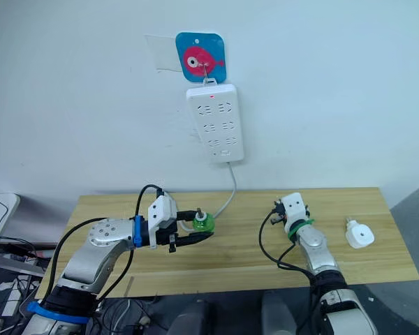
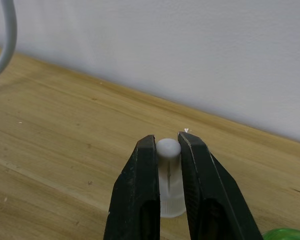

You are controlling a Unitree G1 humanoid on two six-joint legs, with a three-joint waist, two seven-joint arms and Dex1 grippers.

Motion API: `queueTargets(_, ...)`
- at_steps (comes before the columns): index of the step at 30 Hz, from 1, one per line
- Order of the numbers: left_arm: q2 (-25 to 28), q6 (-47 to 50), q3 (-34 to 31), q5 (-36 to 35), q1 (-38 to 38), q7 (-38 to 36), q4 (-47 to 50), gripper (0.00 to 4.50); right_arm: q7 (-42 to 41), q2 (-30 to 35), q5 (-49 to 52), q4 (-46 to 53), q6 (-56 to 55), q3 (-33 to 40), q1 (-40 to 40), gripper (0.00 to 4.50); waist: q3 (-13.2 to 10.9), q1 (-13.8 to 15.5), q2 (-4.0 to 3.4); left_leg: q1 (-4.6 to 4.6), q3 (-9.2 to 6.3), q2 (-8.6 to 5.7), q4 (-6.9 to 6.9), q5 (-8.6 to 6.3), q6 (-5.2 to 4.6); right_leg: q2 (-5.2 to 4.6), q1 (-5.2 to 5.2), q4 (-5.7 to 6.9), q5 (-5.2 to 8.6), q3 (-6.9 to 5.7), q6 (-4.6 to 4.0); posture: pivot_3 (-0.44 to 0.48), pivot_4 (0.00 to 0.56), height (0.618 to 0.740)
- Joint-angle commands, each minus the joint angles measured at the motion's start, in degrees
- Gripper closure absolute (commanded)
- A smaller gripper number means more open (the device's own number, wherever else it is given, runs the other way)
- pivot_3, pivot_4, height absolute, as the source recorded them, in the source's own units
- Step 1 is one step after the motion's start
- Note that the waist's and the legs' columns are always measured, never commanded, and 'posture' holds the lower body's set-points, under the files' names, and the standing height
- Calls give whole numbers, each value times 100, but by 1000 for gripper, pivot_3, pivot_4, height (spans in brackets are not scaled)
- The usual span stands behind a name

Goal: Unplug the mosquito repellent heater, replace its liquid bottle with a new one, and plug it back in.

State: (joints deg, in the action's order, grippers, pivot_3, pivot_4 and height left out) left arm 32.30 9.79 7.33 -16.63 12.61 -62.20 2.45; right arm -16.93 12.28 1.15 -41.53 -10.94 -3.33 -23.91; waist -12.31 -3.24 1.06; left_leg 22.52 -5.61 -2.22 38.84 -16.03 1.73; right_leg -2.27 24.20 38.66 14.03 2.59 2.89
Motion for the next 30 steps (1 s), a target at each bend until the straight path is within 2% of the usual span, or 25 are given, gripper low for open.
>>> queueTargets(1,26,7,-78,-94,-23,38,280,2285,-13,-27,-5,-87,-200,103,-101,4254,0,0,0,0,0,0,0,0,0,0,-1,0,0,0,0,-5,184,740)
queueTargets(2,24,11,-72,-94,-22,46,283,2285,-50,-30,20,-96,-208,110,-97,4254,0,0,0,0,0,0,0,0,0,0,-1,-1,0,1,0,-6,184,740)
queueTargets(3,23,15,-68,-95,-22,50,284,2285,-88,-33,42,-91,-215,117,-87,3502,0,0,0,0,0,0,0,0,0,0,-1,0,0,0,0,-6,184,740)
queueTargets(4,18,20,-65,-95,-17,56,281,2285,-151,-36,77,-52,-205,124,-62,3277,0,0,0,0,-1,0,0,0,0,0,-2,0,0,0,0,-7,185,740)
queueTargets(9,-32,-3,-42,-76,0,83,220,2285,-399,81,119,482,-104,116,192,1441,0,3,0,0,-2,0,0,0,0,0,-2,-1,0,0,0,-20,187,740)
queueTargets(13,-63,-19,-30,-73,5,90,197,2285,-807,249,257,1584,285,60,542,47,0,3,-1,0,-2,0,0,0,0,0,-2,0,0,0,0,-28,188,740)
queueTargets(15,-73,-52,-32,-61,18,75,140,2285,-1281,436,547,2556,812,-21,751,47,-1,-1,-1,0,-3,1,0,0,0,0,-2,0,0,0,0,-35,190,740)
queueTargets(17,-84,-96,-30,-51,64,47,46,2285,-2053,722,1241,3728,1679,-149,898,47,-3,-2,-5,1,-3,1,0,0,-1,0,-2,0,1,0,0,-53,191,740)
queueTargets(21,-156,-167,10,-31,234,-5,-120,2285,-3275,1303,2449,5101,3114,-351,901,47,-2,-4,-3,0,-10,3,1,-1,-1,0,-8,-4,1,-7,1,-69,191,740)
queueTargets(25,-195,-225,59,-26,364,-81,-228,2285,-3866,1632,2776,5522,3725,-636,652,47,-2,-4,-3,0,-17,4,1,-1,-2,3,-14,-11,2,-14,0,-73,191,740)
queueTargets(30,-242,-172,115,-65,446,-132,-116,2285,-3816,1368,2656,5439,3948,-985,227,47,-2,-4,-2,1,-15,3,2,-1,-1,1,-11,-10,2,-13,0,-67,189,740)
